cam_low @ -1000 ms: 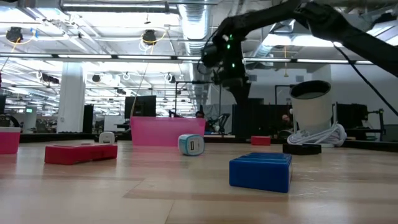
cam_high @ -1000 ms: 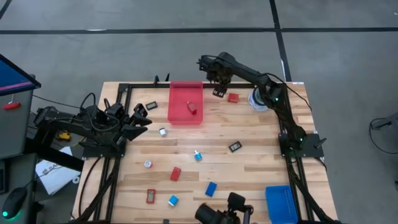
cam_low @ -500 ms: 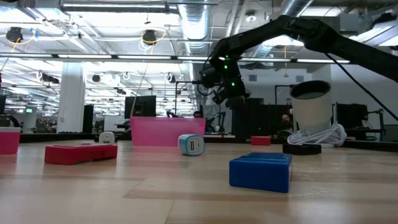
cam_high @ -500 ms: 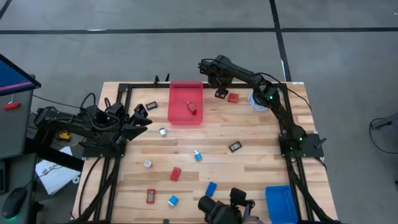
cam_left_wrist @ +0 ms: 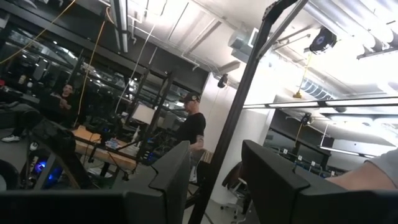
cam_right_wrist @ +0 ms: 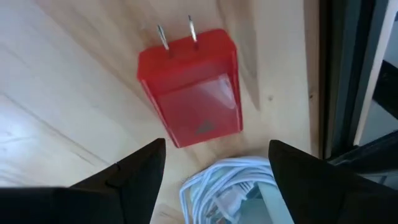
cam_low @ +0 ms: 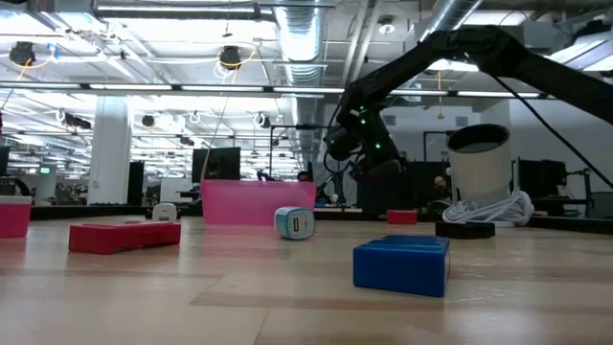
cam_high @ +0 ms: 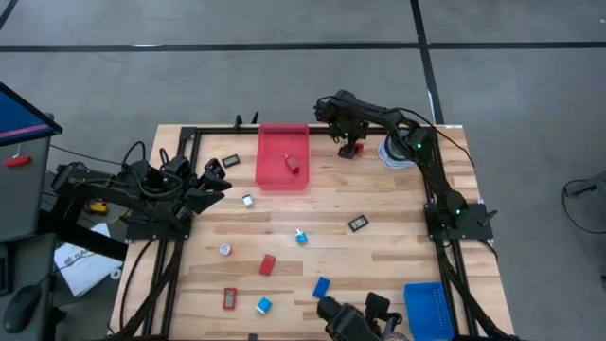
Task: Pick & Place Office items
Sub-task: Put the red charger adapter into the red bin
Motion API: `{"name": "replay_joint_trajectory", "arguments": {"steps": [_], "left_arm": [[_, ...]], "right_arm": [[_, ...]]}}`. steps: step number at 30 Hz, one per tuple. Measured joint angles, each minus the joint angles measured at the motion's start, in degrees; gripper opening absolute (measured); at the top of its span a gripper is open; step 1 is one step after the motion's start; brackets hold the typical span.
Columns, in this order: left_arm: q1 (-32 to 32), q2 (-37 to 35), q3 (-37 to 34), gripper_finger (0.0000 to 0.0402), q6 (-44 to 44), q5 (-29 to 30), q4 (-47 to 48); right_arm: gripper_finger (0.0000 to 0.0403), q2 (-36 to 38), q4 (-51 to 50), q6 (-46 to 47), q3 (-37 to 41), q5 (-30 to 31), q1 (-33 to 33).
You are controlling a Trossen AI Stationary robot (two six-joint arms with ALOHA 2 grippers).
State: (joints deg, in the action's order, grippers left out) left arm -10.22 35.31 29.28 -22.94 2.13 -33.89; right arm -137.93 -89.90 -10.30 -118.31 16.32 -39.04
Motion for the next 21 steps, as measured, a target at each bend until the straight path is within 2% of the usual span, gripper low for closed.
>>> {"name": "replay_joint_trajectory", "arguments": {"steps": [7, 12, 21], "left_arm": [[0.00, 0.00, 0.00, 0.0143, -0.24, 0.00, 0.00], [0.00, 0.00, 0.00, 0.0143, -0.45, 0.00, 0.00], [0.00, 0.00, 0.00, 0.0143, -1.43, -0.02, -0.02]], "right_arm": [[0.0278, 0.00, 1.89, -0.38, 0.36, -1.87, 0.15], [0.0278, 0.00, 2.35, -0.38, 0.36, -5.31, 0.72], [0.0278, -0.03, 5.73, -1.54, 1.56, -4.60, 0.89]]}}
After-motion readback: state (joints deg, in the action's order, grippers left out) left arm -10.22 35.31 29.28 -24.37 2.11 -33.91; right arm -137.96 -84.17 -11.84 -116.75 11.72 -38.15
